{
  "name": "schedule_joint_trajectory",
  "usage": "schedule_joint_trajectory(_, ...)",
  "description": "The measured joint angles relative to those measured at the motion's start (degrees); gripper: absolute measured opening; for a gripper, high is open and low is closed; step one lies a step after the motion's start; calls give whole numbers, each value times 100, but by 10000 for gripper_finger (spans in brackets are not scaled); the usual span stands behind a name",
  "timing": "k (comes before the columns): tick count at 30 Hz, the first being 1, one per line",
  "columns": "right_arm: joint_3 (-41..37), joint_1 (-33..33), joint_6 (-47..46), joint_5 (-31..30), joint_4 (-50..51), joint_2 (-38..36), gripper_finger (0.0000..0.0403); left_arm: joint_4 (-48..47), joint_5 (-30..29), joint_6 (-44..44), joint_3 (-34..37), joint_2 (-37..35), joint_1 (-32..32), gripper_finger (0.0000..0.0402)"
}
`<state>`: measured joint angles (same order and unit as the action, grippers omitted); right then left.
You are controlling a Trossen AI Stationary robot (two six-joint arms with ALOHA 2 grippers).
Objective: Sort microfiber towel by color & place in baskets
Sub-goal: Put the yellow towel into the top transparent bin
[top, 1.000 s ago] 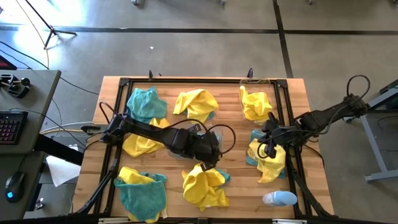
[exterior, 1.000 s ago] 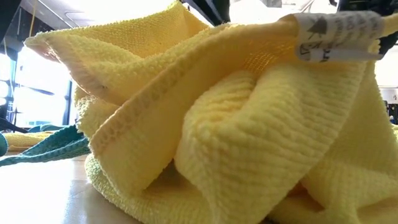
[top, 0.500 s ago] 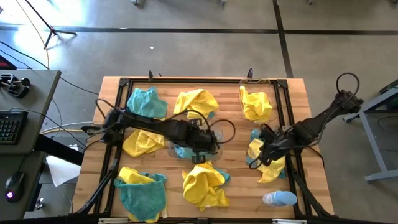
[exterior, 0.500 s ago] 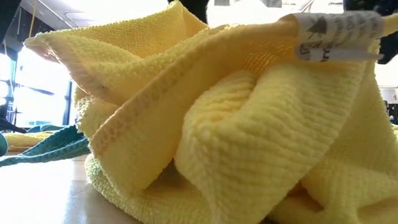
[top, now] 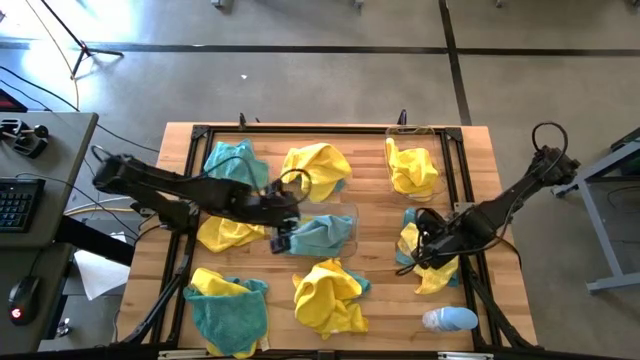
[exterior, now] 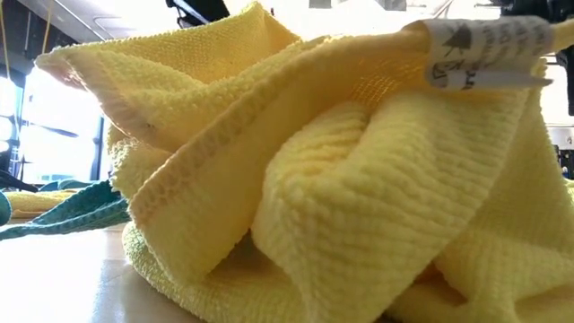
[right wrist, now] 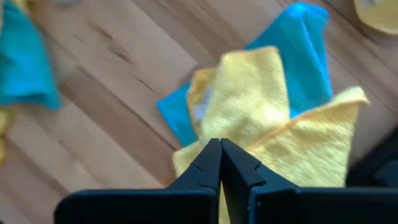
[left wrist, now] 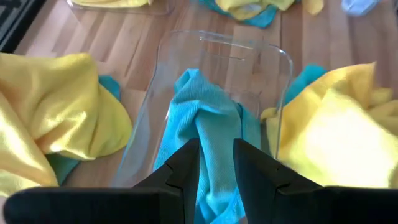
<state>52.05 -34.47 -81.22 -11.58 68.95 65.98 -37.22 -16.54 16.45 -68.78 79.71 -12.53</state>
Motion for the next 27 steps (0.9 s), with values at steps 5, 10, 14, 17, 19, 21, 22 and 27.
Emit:
schedule_joint_trajectory(5, 0, 209, -52, 422, 336, 287, 44, 322, -7, 92, 477, -548, -57, 87)
schedule_joint_trajectory(10, -2, 262, -515, 539, 506, 675, 93, 421, -7, 90, 730, -805, -105, 87)
schedule_joint_trajectory(14, -170, 262, -870, 788, 410, 915, 122, 389, -6, 72, 809, -841, -107, 87)
schedule_joint_trajectory(17, -473, 262, -1022, 1024, 115, 951, 133, 415, -7, -64, 803, -847, -107, 87)
schedule_joint_trajectory(19, -726, 262, -1044, 1185, -313, 946, 137, 416, -7, -111, 803, -845, -107, 87)
schedule_joint_trajectory(21, -983, 262, -1039, 1369, -758, 946, 139, 413, -7, -114, 803, -845, -107, 87)
schedule_joint_trajectory(22, -1104, 262, -1043, 1433, -958, 946, 140, 416, -7, -119, 803, -845, -107, 87)
schedule_joint_trajectory(27, -1693, 262, -1281, 1515, -1801, 944, 140, 413, -7, -164, 803, -845, -105, 87)
